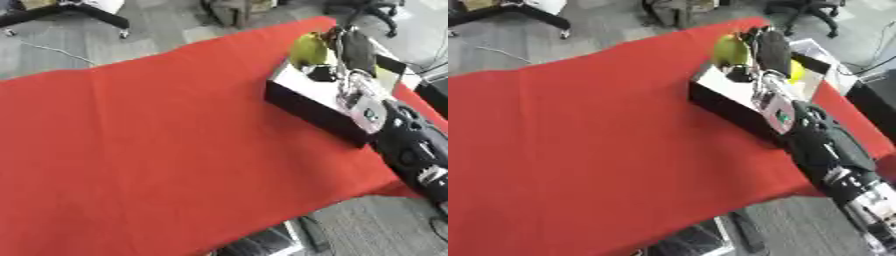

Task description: Pick up the objects with one hand, pass them to the other hand, and then place them into the box on the other side of the table.

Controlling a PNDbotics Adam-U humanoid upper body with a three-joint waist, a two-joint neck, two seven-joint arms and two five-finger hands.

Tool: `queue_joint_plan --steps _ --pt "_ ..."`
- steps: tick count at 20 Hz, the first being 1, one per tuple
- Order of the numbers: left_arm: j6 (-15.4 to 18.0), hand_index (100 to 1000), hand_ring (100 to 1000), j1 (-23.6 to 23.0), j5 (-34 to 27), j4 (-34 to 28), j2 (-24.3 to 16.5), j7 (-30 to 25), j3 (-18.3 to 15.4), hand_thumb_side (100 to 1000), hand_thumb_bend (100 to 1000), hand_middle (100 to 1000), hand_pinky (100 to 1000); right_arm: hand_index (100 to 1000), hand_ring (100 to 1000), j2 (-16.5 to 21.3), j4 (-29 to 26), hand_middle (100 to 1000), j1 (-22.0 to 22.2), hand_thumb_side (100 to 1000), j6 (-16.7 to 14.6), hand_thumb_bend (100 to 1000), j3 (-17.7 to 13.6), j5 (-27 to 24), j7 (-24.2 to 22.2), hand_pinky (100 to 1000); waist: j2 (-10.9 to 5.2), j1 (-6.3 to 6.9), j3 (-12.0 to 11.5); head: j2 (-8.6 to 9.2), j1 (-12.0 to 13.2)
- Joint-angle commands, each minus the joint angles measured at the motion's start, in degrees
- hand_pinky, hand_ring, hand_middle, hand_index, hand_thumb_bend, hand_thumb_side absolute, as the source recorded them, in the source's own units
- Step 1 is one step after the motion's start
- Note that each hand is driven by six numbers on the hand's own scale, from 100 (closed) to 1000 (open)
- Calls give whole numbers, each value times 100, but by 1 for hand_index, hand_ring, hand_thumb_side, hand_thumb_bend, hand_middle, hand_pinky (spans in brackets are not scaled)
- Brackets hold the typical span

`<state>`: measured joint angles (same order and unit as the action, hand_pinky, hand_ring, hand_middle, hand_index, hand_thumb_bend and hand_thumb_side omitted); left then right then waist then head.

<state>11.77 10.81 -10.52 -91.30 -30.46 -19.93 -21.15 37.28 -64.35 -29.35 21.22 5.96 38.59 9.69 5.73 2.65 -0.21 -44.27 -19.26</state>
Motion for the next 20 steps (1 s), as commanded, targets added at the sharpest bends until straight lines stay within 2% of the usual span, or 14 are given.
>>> queue_joint_plan --steps 1,3,4,6,8,10,12,13,14,15,16,20 --pt "-200 676 586 -49 124 -404 198 126 -260 717 226 578 727 949 892 344 -279 762 37 487 -49 939 -309 795 -801 776 -65 -36 -7 15 20" --pt "-331 674 586 -82 194 -489 372 184 -319 721 223 577 726 956 899 287 -944 761 225 509 -9 942 -542 1404 -849 772 -63 -59 -3 15 164" --pt "-388 674 587 -76 221 -524 452 221 -349 720 223 577 727 954 894 217 -1348 747 331 557 22 937 -639 1669 -795 758 -61 -79 -3 15 327" --pt "-493 674 588 -37 246 -606 627 302 -404 722 223 578 728 942 875 6 -2232 729 561 597 70 913 -784 2077 -547 740 -59 -119 11 15 791" --pt "-589 675 590 33 281 -707 814 376 -444 718 222 579 729 919 849 -282 -3121 695 804 594 74 863 -860 2284 -192 706 -58 -141 28 15 1303" --pt "-668 677 594 114 383 -838 1003 408 -467 725 218 583 732 890 823 -601 -3886 650 1051 578 56 834 -858 2168 192 671 -50 -158 37 15 1664" --pt "-763 679 597 190 544 -952 1219 398 -515 733 216 586 734 856 793 -914 -4453 606 1243 571 -8 751 -788 1822 624 628 -39 -177 44 15 1927" --pt "-822 679 597 221 597 -1002 1331 396 -534 673 226 585 734 849 785 -1052 -4679 597 1330 579 -79 729 -711 1576 868 618 -33 -186 47 15 2032" --pt "-876 679 597 245 624 -1052 1426 398 -543 736 215 585 734 846 782 -1158 -4834 593 1409 580 -158 721 -631 1344 1082 615 -24 -195 49 15 2112" --pt "-919 679 597 263 637 -1104 1511 405 -544 737 215 585 734 840 775 -1262 -4929 584 1478 583 -236 794 -558 1164 1254 607 -14 -204 48 15 2171" --pt "-953 679 597 271 640 -1155 1587 418 -543 738 215 585 735 838 772 -1371 -4978 579 1534 580 -318 707 -487 1030 1386 602 -4 -213 47 15 2213" --pt "-1033 678 598 192 579 -1287 1789 492 -491 747 206 584 736 819 756 -1893 -5014 558 1743 579 -625 682 -261 727 1784 571 38 -242 68 15 2262"
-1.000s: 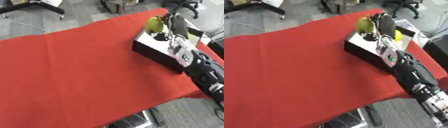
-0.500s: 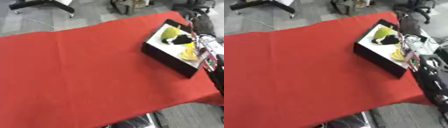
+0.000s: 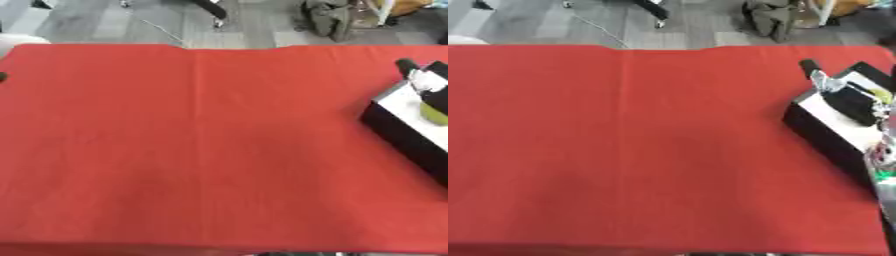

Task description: Pick up the objects with one hand, pass them to the other hand, and then place them into the box on the other side of the table.

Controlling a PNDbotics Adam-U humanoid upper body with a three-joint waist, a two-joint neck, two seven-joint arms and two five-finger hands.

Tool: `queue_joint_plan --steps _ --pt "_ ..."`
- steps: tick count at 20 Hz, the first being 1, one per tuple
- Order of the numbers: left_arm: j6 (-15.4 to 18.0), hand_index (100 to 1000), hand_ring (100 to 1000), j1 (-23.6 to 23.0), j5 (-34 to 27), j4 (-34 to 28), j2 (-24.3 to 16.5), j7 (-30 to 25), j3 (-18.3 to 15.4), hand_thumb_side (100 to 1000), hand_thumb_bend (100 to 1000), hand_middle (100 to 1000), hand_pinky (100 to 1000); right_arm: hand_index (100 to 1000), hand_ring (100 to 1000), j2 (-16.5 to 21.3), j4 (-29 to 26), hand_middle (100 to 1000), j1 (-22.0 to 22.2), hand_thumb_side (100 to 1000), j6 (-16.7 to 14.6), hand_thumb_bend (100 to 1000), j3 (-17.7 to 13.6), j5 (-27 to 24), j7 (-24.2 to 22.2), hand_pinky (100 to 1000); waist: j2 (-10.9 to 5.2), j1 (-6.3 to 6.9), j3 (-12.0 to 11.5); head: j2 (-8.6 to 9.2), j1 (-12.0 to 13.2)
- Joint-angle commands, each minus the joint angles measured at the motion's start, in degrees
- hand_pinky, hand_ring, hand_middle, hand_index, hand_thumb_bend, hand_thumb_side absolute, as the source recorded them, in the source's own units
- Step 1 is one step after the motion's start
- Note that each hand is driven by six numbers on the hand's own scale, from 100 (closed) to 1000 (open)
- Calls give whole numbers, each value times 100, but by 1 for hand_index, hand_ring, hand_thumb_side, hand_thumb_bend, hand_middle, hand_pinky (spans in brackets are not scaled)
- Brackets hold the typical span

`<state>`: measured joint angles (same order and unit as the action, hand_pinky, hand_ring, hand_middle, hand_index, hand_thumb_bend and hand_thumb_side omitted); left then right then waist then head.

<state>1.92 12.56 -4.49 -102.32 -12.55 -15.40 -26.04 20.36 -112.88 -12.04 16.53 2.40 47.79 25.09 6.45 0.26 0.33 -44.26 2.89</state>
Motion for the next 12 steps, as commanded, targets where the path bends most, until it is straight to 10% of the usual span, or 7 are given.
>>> queue_joint_plan --steps 1,12 --pt "-53 679 598 -13 -37 -198 21 44 32 748 204 584 736 816 752 -333 -149 553 64 582 -228 677 142 -278 359 564 -22 -10 26 14 39" --pt "-79 678 602 -250 -166 -128 221 -131 362 767 196 587 739 796 729 -780 197 526 448 563 -651 659 395 -765 996 532 -7 -43 70 14 -171"
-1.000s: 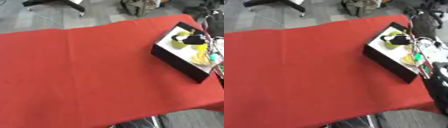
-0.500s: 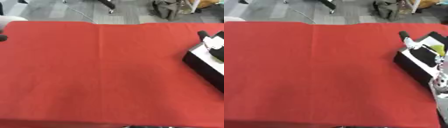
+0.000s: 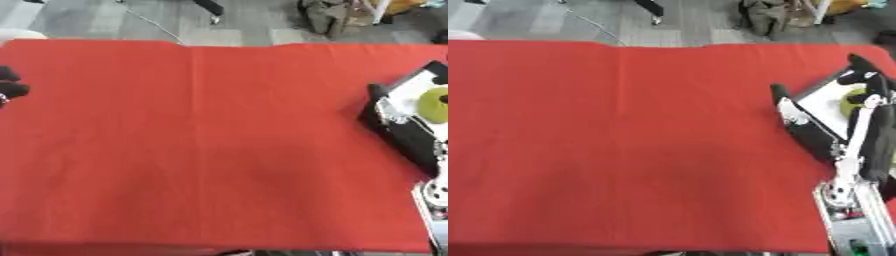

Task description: Pick up the objects with one hand, pass them to the other hand, and then place them into the box on the other side of the table.

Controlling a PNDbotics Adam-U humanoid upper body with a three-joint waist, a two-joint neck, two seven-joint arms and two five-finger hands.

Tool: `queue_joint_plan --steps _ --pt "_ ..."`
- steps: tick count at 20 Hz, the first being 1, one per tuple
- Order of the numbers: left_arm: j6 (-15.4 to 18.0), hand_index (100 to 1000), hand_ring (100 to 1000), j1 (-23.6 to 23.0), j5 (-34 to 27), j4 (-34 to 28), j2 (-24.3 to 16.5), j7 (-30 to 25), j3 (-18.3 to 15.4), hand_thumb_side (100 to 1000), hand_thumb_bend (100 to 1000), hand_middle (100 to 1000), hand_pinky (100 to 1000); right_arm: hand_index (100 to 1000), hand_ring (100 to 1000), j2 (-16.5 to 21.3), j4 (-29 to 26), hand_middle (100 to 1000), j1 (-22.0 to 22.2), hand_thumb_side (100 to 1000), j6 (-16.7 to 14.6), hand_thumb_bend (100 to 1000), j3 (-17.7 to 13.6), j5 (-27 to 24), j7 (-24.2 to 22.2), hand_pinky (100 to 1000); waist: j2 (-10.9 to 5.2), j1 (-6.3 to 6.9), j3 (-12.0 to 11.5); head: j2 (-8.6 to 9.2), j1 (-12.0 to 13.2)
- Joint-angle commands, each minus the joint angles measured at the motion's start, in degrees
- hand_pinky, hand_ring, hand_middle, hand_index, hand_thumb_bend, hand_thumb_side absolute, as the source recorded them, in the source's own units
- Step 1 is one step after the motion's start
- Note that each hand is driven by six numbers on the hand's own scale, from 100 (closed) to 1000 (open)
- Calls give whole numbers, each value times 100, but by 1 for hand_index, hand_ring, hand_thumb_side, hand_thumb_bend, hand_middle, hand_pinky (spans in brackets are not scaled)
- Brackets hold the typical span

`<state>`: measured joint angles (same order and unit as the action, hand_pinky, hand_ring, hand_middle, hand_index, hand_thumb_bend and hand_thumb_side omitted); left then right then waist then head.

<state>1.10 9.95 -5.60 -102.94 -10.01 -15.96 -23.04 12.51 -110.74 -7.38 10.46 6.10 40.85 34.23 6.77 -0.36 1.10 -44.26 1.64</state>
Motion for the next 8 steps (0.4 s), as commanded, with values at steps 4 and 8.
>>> queue_joint_plan --steps 4,8 --pt "12 681 604 -11 -72 -43 5 -135 96 767 197 590 739 796 728 -14 47 525 -11 562 -104 659 85 -108 100 532 -66 33 7 14 -99" --pt "8 684 608 -37 -89 -31 21 -127 88 765 204 595 741 795 726 -36 89 524 0 566 -133 658 105 -96 100 530 -129 65 27 14 -108"
